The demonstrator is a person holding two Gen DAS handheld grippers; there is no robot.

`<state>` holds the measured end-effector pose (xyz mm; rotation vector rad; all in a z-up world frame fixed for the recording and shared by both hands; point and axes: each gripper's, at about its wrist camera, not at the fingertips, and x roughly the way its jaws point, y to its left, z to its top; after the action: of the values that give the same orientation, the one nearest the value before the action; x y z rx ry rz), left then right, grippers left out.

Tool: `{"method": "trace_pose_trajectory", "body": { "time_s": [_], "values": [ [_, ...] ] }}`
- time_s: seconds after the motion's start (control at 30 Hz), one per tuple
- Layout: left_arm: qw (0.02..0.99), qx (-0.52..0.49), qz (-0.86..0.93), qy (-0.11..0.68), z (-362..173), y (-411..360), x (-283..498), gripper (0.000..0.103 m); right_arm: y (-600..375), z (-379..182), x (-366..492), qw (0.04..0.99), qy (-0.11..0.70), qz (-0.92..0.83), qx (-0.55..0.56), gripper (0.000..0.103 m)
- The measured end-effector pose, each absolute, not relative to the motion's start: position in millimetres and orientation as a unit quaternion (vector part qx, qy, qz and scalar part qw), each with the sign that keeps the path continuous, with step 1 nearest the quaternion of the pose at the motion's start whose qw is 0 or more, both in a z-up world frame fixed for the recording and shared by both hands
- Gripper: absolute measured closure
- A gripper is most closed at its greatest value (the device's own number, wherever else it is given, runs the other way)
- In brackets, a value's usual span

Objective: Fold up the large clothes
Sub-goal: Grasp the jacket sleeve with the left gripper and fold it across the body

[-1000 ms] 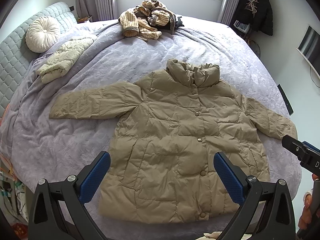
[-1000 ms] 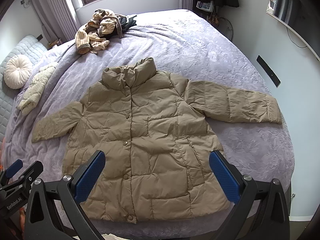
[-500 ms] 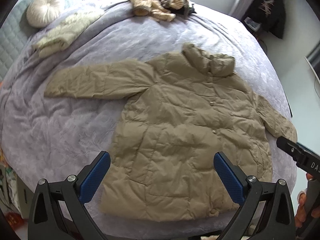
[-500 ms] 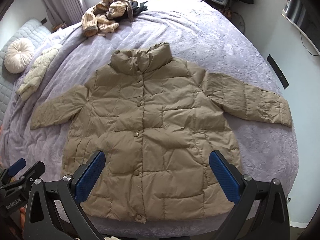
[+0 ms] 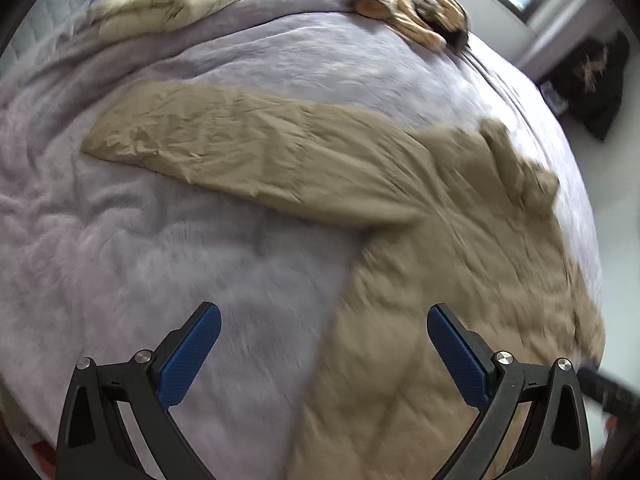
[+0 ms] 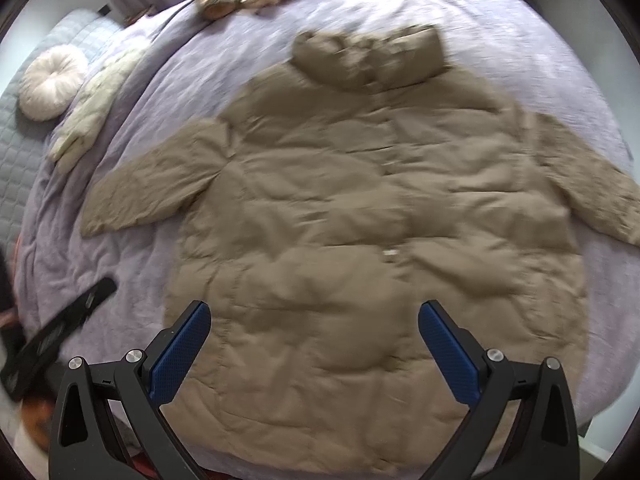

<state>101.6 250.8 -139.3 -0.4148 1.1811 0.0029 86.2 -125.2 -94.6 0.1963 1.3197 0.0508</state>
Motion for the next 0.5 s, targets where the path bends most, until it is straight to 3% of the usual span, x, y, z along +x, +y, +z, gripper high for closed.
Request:
{"method": "trace_pose_trajectory", "body": {
  "time_s": [0.3,0.5],
  "values": [
    [0.782,-0.391,0.005,0.485,-222,345,178,0.0,-69,-140,108,0.762,0.64,0.079,0.056,0.0],
    [0.809,-0.373,0.071,0.449,-232,394,214,0.002,-59,-156,120,0.762,0.639,0.09,0.058,0.0]
  ]
}}
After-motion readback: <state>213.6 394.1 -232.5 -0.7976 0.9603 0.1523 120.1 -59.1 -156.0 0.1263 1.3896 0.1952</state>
